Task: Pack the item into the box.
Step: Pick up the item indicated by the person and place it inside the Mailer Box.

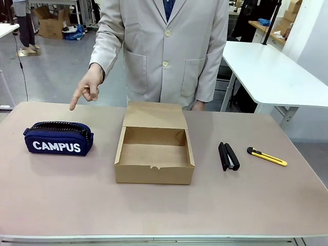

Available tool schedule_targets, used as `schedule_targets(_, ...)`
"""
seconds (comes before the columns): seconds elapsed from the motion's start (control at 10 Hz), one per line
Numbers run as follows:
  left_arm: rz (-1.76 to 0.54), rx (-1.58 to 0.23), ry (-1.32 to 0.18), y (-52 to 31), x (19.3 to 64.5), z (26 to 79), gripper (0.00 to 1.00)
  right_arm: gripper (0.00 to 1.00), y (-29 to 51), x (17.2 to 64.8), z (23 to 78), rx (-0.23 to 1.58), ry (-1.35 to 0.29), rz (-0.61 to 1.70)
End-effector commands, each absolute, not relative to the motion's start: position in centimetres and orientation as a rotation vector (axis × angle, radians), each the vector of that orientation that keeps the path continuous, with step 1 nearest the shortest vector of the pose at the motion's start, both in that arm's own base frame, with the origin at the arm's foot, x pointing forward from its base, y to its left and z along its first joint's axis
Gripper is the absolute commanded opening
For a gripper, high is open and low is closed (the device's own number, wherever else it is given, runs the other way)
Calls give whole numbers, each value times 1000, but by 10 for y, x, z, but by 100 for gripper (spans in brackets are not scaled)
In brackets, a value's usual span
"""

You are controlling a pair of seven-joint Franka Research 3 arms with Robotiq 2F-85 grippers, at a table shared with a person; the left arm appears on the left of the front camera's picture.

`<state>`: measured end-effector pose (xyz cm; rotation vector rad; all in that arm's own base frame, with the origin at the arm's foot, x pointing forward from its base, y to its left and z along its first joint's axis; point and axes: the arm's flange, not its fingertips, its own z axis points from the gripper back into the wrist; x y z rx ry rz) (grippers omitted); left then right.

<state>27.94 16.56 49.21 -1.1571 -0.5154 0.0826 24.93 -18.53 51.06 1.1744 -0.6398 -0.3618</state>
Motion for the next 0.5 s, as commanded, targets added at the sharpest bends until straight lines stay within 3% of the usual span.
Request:
schedule_targets(0.0,-276,-928,-555,144,306,511,100,100,-186,253,512,1185,-671,-338)
schedule_targets(0.4,-943,-469,-642,49,367,543,100,100,-186,253,512,1185,-671,-338)
